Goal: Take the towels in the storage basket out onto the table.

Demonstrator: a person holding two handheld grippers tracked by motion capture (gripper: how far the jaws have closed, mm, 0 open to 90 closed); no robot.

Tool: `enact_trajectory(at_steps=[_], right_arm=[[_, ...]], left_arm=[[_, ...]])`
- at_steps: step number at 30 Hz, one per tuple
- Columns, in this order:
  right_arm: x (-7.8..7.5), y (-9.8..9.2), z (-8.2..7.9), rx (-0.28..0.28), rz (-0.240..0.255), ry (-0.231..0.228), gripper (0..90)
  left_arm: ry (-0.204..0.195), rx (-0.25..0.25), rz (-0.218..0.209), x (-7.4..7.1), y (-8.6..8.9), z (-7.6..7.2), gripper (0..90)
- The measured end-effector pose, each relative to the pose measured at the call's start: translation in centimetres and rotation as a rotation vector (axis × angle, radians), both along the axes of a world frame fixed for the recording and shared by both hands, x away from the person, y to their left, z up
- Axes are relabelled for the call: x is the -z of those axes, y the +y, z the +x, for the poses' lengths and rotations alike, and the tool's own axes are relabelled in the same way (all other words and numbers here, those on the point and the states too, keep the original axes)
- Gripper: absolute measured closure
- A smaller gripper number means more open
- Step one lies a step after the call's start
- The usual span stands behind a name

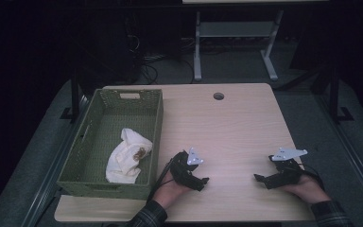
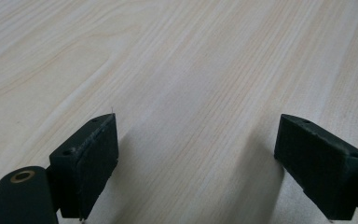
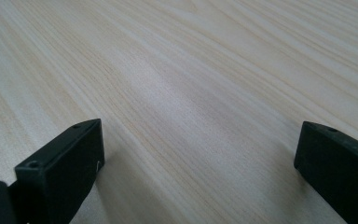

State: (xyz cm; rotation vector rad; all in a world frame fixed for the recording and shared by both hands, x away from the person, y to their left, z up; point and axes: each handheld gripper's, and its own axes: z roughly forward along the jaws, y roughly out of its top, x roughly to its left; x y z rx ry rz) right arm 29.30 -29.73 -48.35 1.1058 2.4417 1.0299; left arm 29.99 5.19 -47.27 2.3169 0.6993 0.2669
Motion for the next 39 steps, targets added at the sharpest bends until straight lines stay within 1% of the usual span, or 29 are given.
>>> enact_trajectory(at_steps=[6,10,12,16,18,20,24,27,30,39], right_arm=[[0.0,0.0,0.0,0.000,0.000,0.001,1.0],[0.0,0.0,0.0,0.000,0.000,0.000,1.0],[0.0,0.0,0.0,0.000,0.000,0.000,1.0],[0.0,0.0,0.0,-0.011,-0.003,-0.004,1.0],[0.0,0.0,0.0,-0.012,-0.003,-0.004,1.0],[0.0,0.0,0.0,-0.012,-0.003,-0.004,1.0],[0.0,0.0,0.0,-0.012,-0.003,-0.005,1.0],[0.0,0.0,0.0,-0.012,-0.003,-0.004,1.0],[0.0,0.0,0.0,-0.013,-0.003,-0.006,1.0],[0.0,0.0,0.0,-0.013,-0.003,-0.005,1.0]], left_arm=[[-0.002,-0.015,0.000,-0.2,0.1,0.1,12.9],[-0.001,-0.037,-0.006,-0.4,0.3,0.2,12.9],[0.000,-0.037,-0.006,-0.4,0.3,0.2,12.9],[0.002,-0.043,0.006,-0.5,0.3,0.2,12.9],[-0.001,-0.049,0.012,-0.6,0.3,0.1,12.9],[-0.009,-0.056,0.005,-1.0,0.4,0.1,12.9],[-0.014,-0.057,0.009,-1.2,0.5,0.0,12.9],[-0.011,-0.066,-0.003,-1.5,0.6,0.0,12.9],[-0.013,-0.059,0.004,-1.7,0.5,-0.1,12.9],[-0.022,-0.060,0.002,-2.4,0.4,-0.1,12.9]])
